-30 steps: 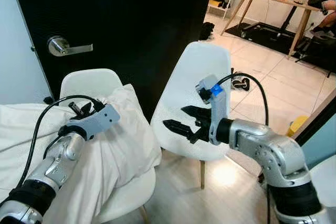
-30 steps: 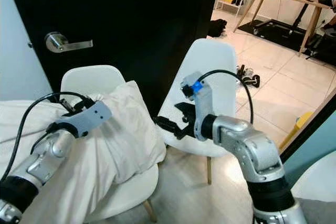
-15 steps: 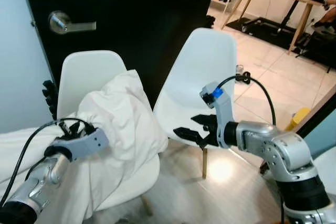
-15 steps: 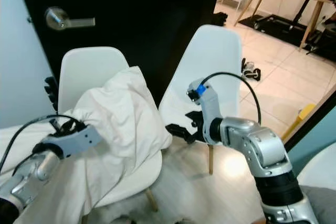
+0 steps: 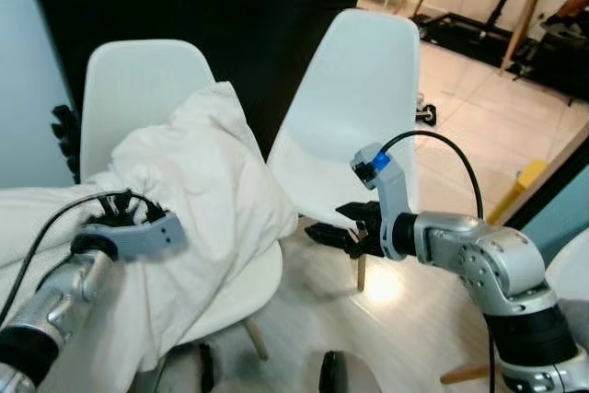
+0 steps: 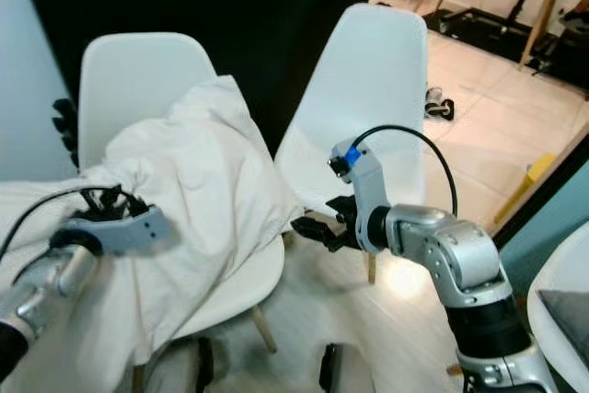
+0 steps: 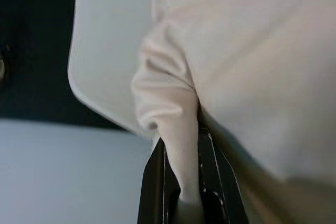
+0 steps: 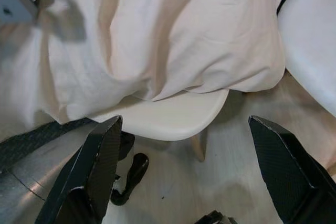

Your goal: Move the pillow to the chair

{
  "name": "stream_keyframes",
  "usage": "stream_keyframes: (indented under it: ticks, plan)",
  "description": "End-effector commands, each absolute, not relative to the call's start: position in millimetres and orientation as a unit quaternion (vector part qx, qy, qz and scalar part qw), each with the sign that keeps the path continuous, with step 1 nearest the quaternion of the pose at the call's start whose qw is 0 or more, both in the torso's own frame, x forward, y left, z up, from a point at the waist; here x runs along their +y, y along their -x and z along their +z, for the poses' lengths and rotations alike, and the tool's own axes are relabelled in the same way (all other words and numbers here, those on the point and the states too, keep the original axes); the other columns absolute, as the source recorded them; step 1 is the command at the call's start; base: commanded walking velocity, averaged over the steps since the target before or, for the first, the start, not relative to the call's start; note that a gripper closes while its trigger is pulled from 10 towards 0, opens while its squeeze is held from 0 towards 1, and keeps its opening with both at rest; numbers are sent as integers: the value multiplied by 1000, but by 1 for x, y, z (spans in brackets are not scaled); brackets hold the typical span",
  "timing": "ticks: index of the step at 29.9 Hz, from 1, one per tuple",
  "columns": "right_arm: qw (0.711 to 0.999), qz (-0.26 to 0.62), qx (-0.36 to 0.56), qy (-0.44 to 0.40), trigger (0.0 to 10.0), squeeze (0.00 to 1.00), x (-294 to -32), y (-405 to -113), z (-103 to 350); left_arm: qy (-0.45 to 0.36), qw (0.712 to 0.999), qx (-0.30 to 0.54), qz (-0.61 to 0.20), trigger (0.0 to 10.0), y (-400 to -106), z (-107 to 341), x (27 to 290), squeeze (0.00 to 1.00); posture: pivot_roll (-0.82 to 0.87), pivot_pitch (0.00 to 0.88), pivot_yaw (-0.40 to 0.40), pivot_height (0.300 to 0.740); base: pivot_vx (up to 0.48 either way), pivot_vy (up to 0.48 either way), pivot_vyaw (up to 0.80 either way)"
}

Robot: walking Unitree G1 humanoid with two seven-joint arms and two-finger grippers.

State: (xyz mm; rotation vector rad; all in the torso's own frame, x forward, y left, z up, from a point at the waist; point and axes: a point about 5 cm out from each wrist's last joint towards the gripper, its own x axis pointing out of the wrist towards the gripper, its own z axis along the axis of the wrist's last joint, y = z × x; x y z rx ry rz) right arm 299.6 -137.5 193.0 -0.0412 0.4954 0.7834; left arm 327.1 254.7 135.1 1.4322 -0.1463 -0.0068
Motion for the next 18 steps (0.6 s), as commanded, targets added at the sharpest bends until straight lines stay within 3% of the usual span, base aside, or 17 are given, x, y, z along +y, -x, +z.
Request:
stream_keyframes:
  ticks: [1,7,11,15,16,18]
  plan:
    - [892,378,247,23,10000,0,-140,-297,192,-670,735,-90,-47,10000,-330,133,241,0,-141,129,-172,586,0,0,0]
    - [892,376,249,22,10000,0,-138,-296,191,-682,721,-115,-48,10000,-339,142,238,0,-141,130,-171,586,0,0,0]
    - [893,373,250,20,10000,0,-139,-296,192,-724,671,-146,-60,10000,-348,153,231,0,-153,133,-167,586,0,0,0]
    - [894,371,251,21,10000,0,-141,-296,192,-736,665,-119,-56,10000,-349,151,240,0,-152,131,-165,586,0,0,0]
    - [895,368,252,21,10000,0,-142,-296,192,-740,666,-85,-49,10000,-346,146,250,1000,-151,129,-164,586,0,0,0]
    - [895,366,252,21,10000,0,-143,-297,191,-739,671,-51,-41,10000,-343,141,260,1000,-149,125,-164,586,0,0,0]
